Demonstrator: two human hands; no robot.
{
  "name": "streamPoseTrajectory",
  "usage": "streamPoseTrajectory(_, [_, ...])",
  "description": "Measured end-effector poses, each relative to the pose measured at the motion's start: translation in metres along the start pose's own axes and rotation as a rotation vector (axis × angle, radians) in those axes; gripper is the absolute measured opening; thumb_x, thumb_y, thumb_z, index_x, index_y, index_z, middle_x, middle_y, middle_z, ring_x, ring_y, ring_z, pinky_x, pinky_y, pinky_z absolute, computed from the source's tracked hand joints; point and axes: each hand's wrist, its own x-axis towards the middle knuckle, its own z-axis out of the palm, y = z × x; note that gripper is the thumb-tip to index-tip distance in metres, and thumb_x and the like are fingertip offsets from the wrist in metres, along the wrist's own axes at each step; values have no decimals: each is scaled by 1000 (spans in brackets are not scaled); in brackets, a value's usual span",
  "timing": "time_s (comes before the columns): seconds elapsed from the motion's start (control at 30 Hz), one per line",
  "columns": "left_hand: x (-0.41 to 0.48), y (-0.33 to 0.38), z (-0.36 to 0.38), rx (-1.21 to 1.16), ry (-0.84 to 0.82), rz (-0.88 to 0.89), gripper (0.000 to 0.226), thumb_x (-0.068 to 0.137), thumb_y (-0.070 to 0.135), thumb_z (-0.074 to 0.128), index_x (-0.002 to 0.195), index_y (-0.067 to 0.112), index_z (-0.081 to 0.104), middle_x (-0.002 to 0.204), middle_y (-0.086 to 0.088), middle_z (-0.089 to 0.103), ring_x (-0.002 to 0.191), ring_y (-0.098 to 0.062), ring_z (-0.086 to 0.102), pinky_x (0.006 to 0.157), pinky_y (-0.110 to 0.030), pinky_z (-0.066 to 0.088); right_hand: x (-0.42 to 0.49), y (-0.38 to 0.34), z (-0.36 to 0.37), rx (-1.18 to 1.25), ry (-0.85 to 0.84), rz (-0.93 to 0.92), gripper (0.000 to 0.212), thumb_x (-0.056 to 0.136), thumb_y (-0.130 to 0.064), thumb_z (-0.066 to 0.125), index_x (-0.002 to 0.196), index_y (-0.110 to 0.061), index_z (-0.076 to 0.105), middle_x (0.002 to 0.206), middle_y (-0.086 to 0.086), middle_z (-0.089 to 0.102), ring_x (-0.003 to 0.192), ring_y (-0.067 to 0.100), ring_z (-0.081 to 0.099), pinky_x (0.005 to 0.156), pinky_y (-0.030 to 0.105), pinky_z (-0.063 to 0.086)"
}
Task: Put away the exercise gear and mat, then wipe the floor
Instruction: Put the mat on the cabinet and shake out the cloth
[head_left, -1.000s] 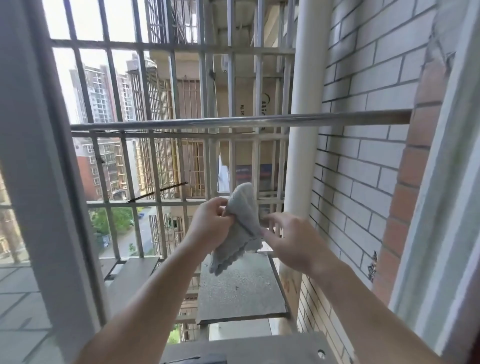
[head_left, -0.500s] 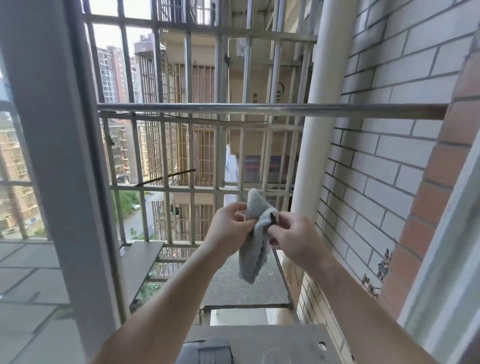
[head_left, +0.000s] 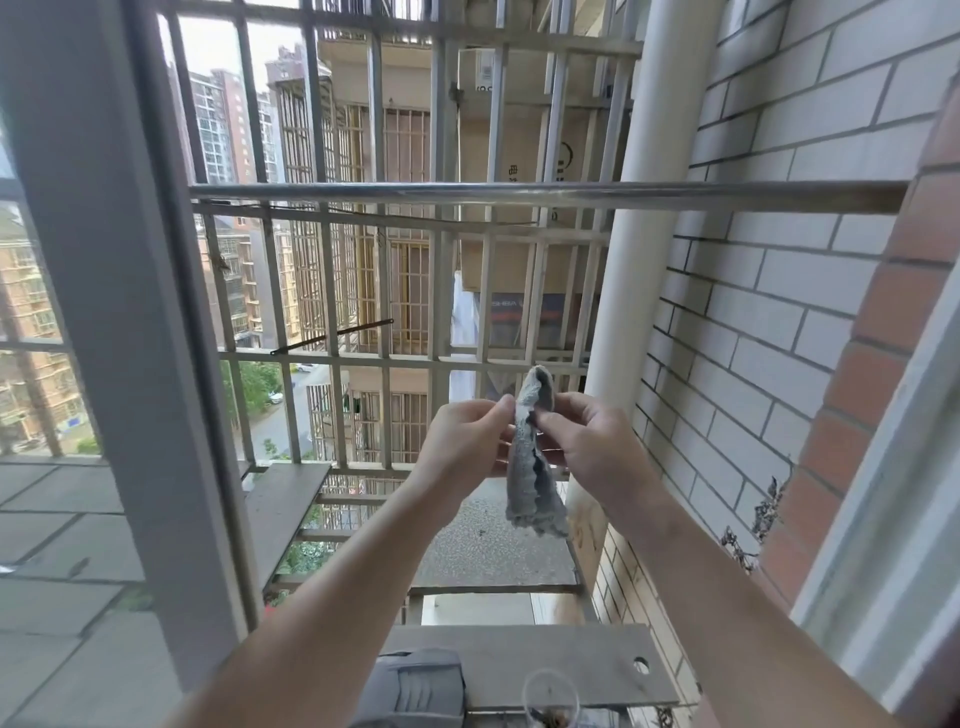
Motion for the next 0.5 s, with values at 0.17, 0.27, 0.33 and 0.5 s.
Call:
streamPoseTrajectory(0.17, [-4,1,-1,4,-70,-12,37,91,36,69,97,-1,69,89,-15,75,84,-32,74,79,-43,61,0,3,-3,-15,0,-3,11,92,-18,63,91,-15,73,81,2,75,79,17,72,68,23,55])
streamPoseTrajectory(0.27, [-6,2,0,17,-90,5,21,91,20,69,90,-1,71,87,-16,75,81,-27,74,77,-39,61,-1,4,-4,-46,3,-3,12,91,-17,64,88,-19,75,78,-2,74,74,13,71,66,23,55])
streamPoseTrajectory(0.33, [-6,1,-1,32,-86,7,15,92,10,67,86,-3,70,84,-17,75,76,-24,73,73,-36,61,0,6,-5,-80,7,-7,10,89,-18,67,86,-22,76,80,-3,75,78,15,72,71,28,58])
streamPoseTrajectory(0.5, [-4,-5,-2,81,-60,4,15,92,7,65,80,2,72,78,-13,72,74,-22,68,76,-41,61,0,9,-7,-62,23,-14,12,86,-10,68,83,-19,76,77,-2,74,72,13,70,66,27,56])
